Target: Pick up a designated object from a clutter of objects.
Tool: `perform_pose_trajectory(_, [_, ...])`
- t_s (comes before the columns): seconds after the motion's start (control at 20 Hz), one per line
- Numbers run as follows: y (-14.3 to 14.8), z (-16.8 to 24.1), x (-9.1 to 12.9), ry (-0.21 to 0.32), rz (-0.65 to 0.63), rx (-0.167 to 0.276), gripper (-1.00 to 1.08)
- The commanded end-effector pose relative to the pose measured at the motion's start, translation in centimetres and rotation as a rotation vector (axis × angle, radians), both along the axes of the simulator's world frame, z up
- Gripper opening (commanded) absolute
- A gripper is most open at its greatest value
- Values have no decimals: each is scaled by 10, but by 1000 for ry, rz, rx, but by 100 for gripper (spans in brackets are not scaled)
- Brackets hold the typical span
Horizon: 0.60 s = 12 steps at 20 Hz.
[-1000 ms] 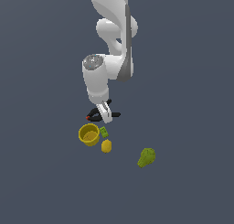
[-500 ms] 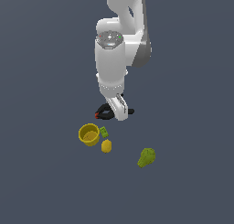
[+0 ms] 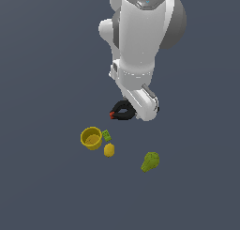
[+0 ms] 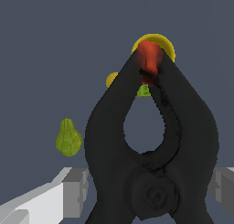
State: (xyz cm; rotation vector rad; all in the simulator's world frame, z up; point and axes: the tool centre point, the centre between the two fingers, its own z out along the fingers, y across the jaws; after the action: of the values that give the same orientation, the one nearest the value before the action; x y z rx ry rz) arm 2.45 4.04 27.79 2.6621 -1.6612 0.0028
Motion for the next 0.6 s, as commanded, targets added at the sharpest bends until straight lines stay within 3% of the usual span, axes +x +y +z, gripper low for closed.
perform_pose_trajectory(0.0, [13, 19, 10, -1, -1, 0, -100])
perform_pose_trajectory(0.55, [60, 85, 46, 0, 0, 3, -100])
